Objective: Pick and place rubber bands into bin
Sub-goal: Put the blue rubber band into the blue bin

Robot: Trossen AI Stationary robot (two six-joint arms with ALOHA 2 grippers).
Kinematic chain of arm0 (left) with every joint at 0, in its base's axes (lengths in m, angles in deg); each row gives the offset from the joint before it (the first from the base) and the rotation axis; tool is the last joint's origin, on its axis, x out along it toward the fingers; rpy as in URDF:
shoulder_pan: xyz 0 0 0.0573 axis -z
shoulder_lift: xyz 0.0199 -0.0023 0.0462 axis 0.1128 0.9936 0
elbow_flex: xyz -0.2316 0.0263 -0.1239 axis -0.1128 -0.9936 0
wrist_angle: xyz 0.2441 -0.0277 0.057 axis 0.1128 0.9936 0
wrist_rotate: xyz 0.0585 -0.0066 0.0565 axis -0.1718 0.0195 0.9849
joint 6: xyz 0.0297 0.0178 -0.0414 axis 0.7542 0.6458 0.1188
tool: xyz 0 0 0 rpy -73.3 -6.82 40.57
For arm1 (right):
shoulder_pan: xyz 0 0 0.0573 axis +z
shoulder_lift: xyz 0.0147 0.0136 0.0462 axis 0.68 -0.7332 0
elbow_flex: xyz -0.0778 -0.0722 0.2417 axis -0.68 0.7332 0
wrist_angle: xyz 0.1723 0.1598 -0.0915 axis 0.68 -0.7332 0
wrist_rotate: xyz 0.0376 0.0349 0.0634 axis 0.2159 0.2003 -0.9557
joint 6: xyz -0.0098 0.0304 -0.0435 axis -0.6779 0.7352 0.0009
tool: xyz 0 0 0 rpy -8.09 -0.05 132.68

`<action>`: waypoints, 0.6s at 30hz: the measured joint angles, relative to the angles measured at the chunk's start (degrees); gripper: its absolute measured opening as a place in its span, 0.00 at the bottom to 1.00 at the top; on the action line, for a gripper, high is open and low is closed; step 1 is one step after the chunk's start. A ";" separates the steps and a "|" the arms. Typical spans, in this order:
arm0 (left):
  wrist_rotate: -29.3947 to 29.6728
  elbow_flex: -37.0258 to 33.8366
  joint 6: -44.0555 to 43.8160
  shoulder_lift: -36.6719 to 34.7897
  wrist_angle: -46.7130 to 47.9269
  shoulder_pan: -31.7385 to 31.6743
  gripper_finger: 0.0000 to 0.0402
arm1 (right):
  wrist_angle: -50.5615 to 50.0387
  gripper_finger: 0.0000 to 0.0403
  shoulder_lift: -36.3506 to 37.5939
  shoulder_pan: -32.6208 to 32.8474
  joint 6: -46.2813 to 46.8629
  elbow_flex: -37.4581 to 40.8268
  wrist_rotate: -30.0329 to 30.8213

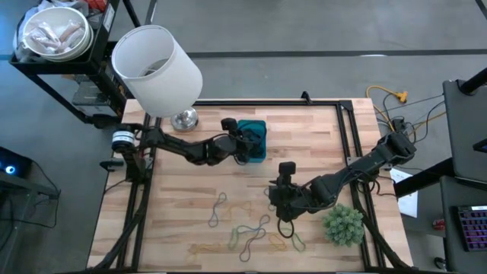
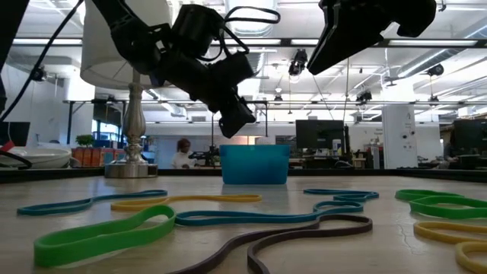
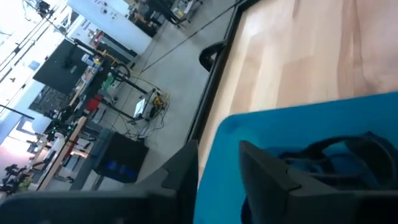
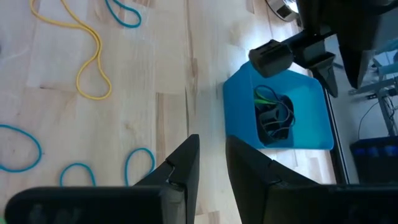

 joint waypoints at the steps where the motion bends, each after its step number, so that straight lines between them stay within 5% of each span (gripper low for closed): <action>1: 0.93 0.00 -0.71 -0.14 1.13 0.45 0.26 | 0.00 0.18 0.00 0.00 0.16 0.00 -0.01; 18: 5.35 -4.69 -32.28 -14.81 45.95 20.39 0.27 | 1.22 0.18 -0.11 -0.02 4.74 2.01 -0.44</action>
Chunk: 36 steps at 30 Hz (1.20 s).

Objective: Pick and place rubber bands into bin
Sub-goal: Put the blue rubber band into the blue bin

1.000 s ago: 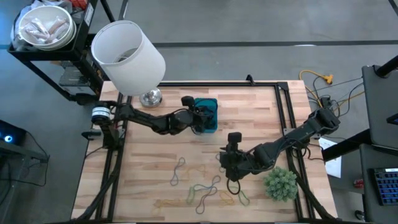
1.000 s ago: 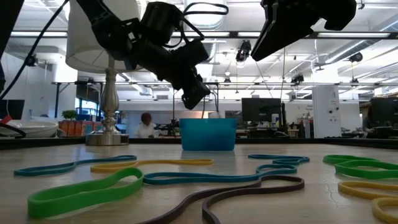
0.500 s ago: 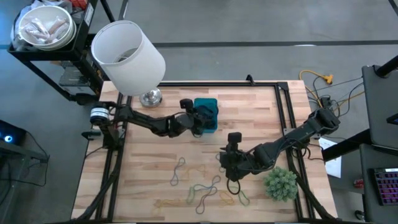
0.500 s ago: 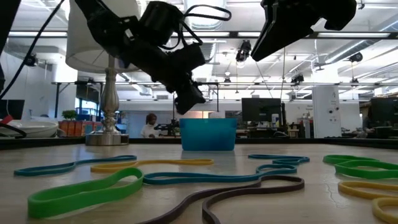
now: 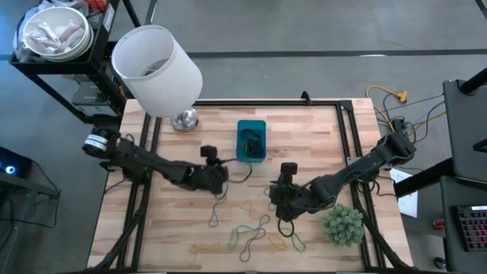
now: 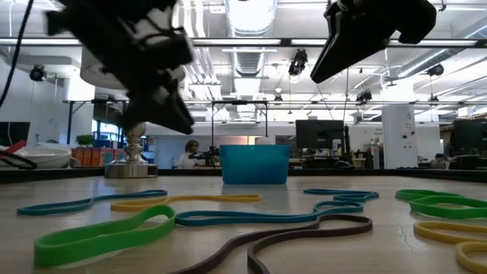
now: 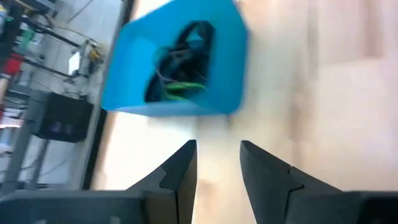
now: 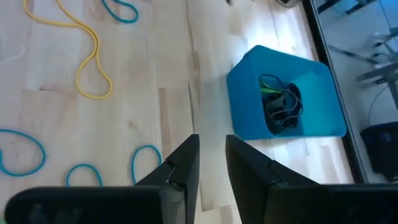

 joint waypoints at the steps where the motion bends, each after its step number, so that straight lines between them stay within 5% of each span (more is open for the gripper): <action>1: 0.01 -0.83 -1.40 -0.65 -0.21 1.49 0.27 | 1.01 0.18 -0.05 0.00 0.12 0.49 -0.27; 16: 0.14 -5.21 -10.88 -2.27 -0.23 16.40 0.27 | 20.79 0.18 -0.15 1.05 -1.11 11.36 -17.17; 36: 0.16 -5.21 -10.82 -2.27 -0.46 17.59 0.27 | 20.31 0.18 -5.61 -3.43 3.20 16.35 -17.66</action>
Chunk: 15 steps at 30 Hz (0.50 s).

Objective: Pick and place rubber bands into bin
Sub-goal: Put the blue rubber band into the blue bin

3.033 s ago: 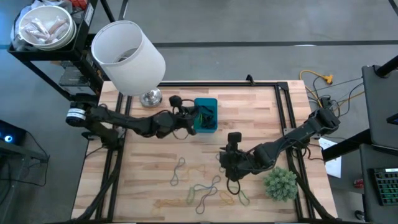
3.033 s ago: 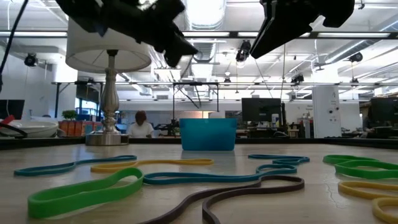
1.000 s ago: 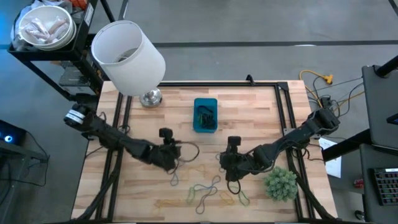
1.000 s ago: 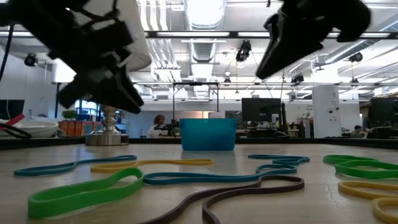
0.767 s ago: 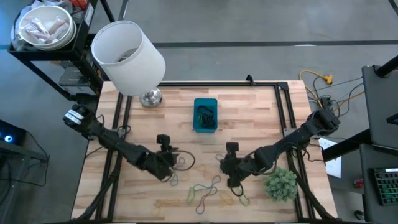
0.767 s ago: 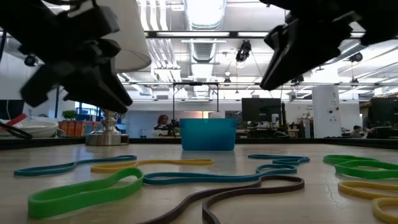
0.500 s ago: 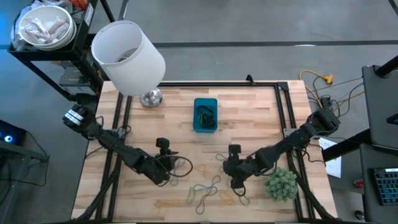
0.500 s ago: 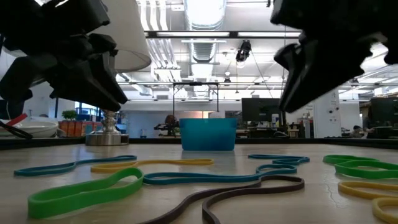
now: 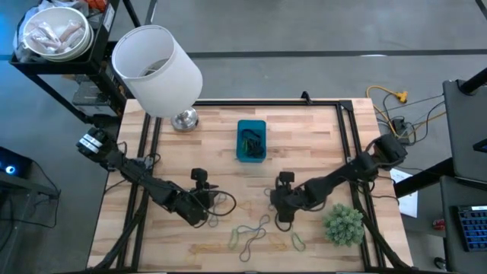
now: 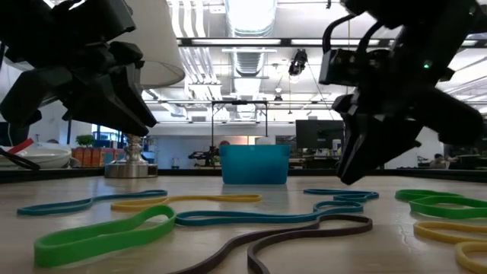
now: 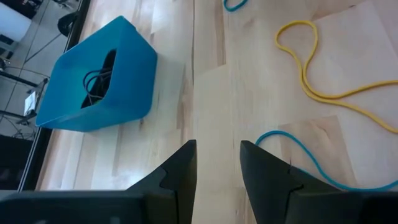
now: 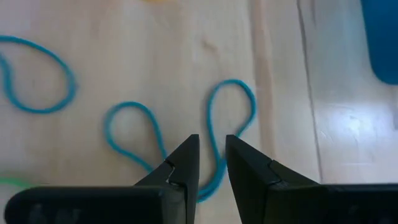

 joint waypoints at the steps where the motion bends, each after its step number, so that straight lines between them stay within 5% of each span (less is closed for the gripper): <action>1: 0.00 0.00 0.00 0.00 -0.01 0.00 0.27 | 0.09 0.18 0.00 -0.31 0.00 0.02 0.00; 15: 0.00 -0.09 -0.02 0.00 0.10 -0.02 0.27 | 3.65 0.18 0.17 -4.71 4.61 3.50 -6.69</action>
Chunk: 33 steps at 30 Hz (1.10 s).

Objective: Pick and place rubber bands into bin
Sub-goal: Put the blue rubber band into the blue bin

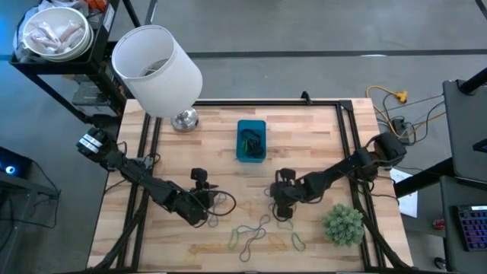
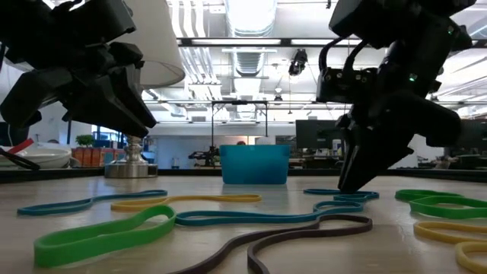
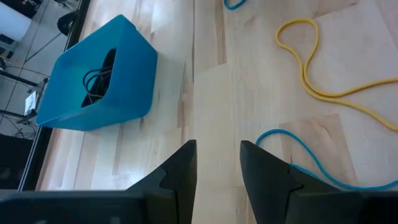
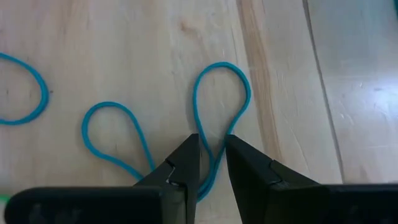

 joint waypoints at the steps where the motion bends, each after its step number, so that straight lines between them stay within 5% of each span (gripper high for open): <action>1: 0.00 -0.02 0.00 0.00 0.00 0.00 0.27 | 0.21 0.18 0.02 -0.25 0.49 0.19 -0.60; 8: 0.00 -0.13 -0.04 0.00 -0.02 0.00 0.27 | 0.52 0.17 0.09 -0.96 1.42 0.90 -4.22; 19: -0.02 -0.20 -0.07 0.00 -0.02 0.00 0.27 | 0.56 0.02 0.00 -0.40 -1.97 0.98 -6.21; 33: -0.02 -0.20 -0.07 0.00 -0.02 0.00 0.27 | -0.66 0.02 -0.02 5.59 -15.43 -5.58 10.44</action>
